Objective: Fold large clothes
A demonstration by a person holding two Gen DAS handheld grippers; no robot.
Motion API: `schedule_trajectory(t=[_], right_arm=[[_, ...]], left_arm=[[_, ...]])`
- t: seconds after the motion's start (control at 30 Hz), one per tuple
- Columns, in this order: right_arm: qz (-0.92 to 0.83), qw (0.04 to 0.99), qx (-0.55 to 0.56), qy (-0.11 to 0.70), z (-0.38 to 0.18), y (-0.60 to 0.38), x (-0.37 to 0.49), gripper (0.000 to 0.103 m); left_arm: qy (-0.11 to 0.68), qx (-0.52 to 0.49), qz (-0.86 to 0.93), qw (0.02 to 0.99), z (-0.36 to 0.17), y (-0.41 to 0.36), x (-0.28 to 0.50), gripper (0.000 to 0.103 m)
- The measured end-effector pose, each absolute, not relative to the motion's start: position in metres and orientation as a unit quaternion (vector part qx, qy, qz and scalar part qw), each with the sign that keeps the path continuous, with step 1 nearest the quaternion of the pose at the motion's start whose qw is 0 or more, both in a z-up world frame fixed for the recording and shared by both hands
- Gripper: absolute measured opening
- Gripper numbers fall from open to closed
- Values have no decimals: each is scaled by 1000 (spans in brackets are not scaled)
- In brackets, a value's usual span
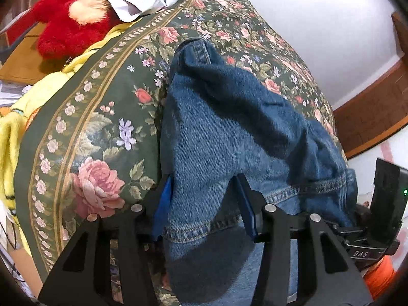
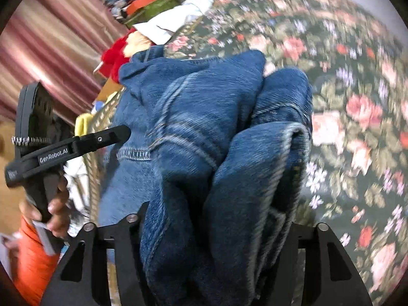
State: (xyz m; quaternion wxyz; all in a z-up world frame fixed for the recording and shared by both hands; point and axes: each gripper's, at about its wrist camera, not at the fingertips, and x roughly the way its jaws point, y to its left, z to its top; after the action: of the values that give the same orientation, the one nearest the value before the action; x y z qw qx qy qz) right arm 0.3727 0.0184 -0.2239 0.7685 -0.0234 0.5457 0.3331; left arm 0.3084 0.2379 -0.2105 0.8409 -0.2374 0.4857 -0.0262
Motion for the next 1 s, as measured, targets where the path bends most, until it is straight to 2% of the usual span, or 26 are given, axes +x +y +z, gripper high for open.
schedule_trajectory(t=[0.13, 0.27, 0.37, 0.6, 0.83, 1.0], right_arm=[[333, 743, -7, 581, -221, 0, 387, 66], [348, 740, -21, 575, -203, -17, 384, 67], [346, 762, -58, 545, -196, -24, 372, 74], [340, 755, -30, 560, -196, -47, 362, 75], [336, 779, -55, 526, -159, -63, 354, 75], [336, 807, -57, 482, -133, -52, 365, 76]], left_arm=[[480, -202, -1, 854, -199, 230, 298, 49], [463, -139, 14, 875, -178, 213, 279, 51], [459, -108, 5, 882, -174, 197, 263, 59], [460, -47, 25, 886, -199, 165, 236, 76], [465, -30, 30, 884, -189, 170, 221, 77], [438, -28, 52, 897, -163, 184, 247, 77]])
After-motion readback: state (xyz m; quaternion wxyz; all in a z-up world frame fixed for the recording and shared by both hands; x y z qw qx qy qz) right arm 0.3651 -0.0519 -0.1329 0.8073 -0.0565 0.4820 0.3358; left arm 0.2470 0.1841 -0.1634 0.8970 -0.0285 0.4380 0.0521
